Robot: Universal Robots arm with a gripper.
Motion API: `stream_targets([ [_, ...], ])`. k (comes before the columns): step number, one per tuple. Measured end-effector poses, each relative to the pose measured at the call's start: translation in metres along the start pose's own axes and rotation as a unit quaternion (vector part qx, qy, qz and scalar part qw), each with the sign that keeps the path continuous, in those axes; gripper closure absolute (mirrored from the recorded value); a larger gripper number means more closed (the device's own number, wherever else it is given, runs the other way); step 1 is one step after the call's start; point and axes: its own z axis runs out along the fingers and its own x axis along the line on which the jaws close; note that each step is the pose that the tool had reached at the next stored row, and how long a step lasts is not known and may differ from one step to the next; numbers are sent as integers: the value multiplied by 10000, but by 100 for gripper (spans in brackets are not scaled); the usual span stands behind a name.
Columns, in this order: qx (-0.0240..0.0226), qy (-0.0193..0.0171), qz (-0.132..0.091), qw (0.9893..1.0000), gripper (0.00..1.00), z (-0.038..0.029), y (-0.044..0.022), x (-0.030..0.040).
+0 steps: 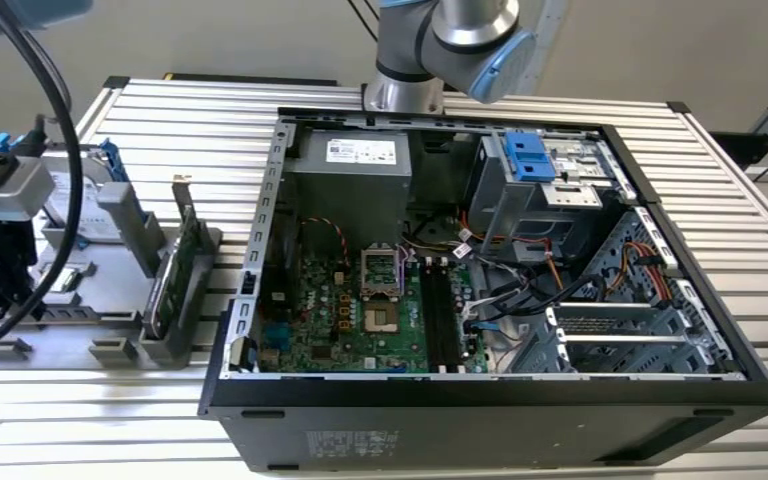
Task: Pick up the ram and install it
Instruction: 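Pick up the ram and move it above insertion slot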
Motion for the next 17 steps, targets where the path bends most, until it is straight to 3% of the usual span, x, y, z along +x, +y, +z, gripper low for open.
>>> stream_targets([
  [17,-1,0,0,10000,100,-65,1,-1],
])
